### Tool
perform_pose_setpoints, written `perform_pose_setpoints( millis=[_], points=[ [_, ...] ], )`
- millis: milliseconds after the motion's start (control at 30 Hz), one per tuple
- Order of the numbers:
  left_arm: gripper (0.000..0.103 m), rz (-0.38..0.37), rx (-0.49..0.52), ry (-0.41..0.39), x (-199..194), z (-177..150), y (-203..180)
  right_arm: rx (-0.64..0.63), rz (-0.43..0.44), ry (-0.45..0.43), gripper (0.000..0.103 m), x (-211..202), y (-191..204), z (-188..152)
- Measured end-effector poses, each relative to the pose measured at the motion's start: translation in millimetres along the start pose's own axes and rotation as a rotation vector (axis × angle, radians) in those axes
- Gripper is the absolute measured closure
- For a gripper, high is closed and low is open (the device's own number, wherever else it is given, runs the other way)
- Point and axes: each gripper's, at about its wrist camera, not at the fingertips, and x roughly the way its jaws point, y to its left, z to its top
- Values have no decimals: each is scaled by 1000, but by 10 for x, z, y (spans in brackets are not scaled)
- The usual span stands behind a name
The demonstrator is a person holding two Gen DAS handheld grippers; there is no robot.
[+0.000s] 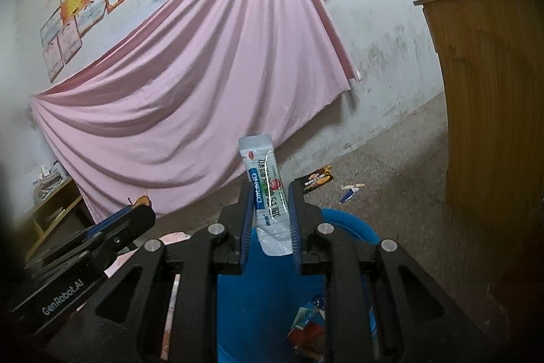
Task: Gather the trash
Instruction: 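Open both tools to drop the snack and tube into the bucket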
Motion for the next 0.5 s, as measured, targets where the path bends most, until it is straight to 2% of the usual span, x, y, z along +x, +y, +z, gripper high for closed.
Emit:
perform_pose_setpoints(
  millis=[67, 500],
  points=[
    [68, 2, -15, 5, 0, -20, 37, 0, 1, 14, 54, 28, 9, -18],
    [64, 35, -55, -8, -147, -48, 260, -23, 14, 29, 46, 82, 112, -38]
  ],
)
